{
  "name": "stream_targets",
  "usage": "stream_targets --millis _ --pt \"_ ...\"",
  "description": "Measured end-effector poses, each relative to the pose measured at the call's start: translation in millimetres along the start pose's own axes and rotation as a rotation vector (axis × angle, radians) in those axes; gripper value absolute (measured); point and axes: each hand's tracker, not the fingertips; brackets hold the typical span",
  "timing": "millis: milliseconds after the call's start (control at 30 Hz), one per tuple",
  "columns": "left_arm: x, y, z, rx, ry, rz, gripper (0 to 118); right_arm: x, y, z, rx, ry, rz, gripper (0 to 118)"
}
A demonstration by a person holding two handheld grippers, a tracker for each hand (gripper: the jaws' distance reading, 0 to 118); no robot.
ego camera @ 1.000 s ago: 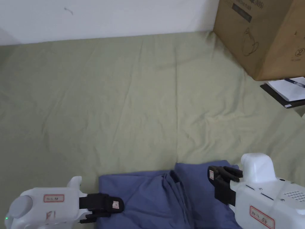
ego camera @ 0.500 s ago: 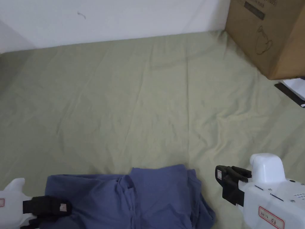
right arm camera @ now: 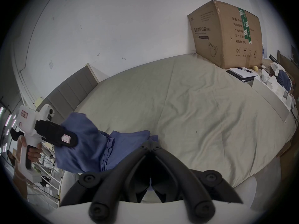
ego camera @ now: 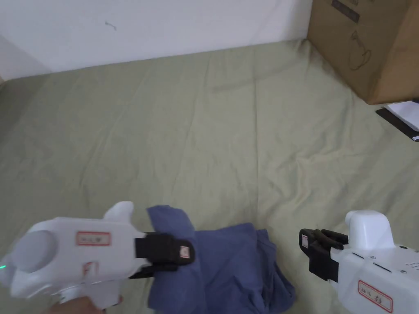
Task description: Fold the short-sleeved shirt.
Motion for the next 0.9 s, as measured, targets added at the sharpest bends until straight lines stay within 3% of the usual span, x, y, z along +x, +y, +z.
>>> stream_targets --millis 133,167,233,267,333,467,533,567,600,667,800,900 --pt "12.8 11.2 -61.9 -0.071 0.011 -0.039 17 11.6 -2.0 8.6 0.012 -0.007 -0.04 0" --pt "16.1 12.2 -73.3 -0.085 0.001 -0.043 37 14.1 -2.7 9.7 0.012 -0.012 -0.043 0" --pt "24.3 10.4 -94.6 -0.146 0.005 -0.025 88 20.0 -3.8 11.4 0.001 -0.03 -0.046 0" --pt "27.2 9.5 -98.9 -0.163 -0.022 -0.015 107 22.3 -5.0 12.6 0.0 -0.038 -0.047 0" --pt "30.7 10.2 -99.1 -0.162 -0.109 -0.025 110 27.9 -7.2 14.6 -0.001 -0.041 -0.056 0" --pt "28.4 15.4 -78.9 -0.117 0.0 -0.052 110 35.4 -10.8 15.9 -0.004 -0.052 -0.086 0" --pt "20.4 18.1 -63.5 -0.075 0.031 -0.05 109 37.1 -12.1 15.1 -0.006 -0.052 -0.095 0" --pt "15.7 18.9 -55.9 -0.057 0.047 -0.032 100 37.4 -12.5 14.7 -0.006 -0.052 -0.097 0" --pt "10.0 19.5 -48.3 -0.021 0.059 -0.014 78 37.4 -12.8 14.2 -0.007 -0.051 -0.098 0" --pt "-0.5 19.6 -41.9 0.004 0.07 -0.003 4 36.8 -13.5 12.4 -0.008 -0.048 -0.098 0" --pt "-12.1 16.4 -61.5 -0.058 0.122 0.017 4 33.8 -13.6 8.8 -0.008 -0.032 -0.101 0" --pt "-4.3 7.0 -84.8 -0.101 0.053 0.008 3 32.1 -13.5 9.0 -0.007 -0.027 -0.092 0"
